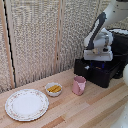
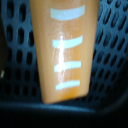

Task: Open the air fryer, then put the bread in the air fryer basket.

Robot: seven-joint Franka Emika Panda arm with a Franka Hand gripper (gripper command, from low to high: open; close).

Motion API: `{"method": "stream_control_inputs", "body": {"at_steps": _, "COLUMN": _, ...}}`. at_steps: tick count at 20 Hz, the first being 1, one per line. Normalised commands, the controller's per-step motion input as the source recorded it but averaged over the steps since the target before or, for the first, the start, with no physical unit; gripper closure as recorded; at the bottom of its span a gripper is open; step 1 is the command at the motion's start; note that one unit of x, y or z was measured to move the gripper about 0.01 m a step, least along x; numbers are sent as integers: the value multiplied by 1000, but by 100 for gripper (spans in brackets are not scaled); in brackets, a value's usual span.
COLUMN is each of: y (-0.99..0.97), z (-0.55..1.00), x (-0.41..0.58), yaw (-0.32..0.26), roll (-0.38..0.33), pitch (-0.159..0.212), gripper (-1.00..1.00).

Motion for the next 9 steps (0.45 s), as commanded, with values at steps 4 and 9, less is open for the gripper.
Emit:
{"method": "stream_control_inputs", "body": {"at_steps": 4, "y": 163, "z": 819, "x": 83, "yaw": -126, "roll": 100, "pitch": -4, "gripper": -100}}
{"method": "stream_control_inputs", "body": {"at_steps": 9, "y": 223, "z": 945, "x": 160, "yaw": -109, "roll": 35, "pitch": 3, "gripper": -100}}
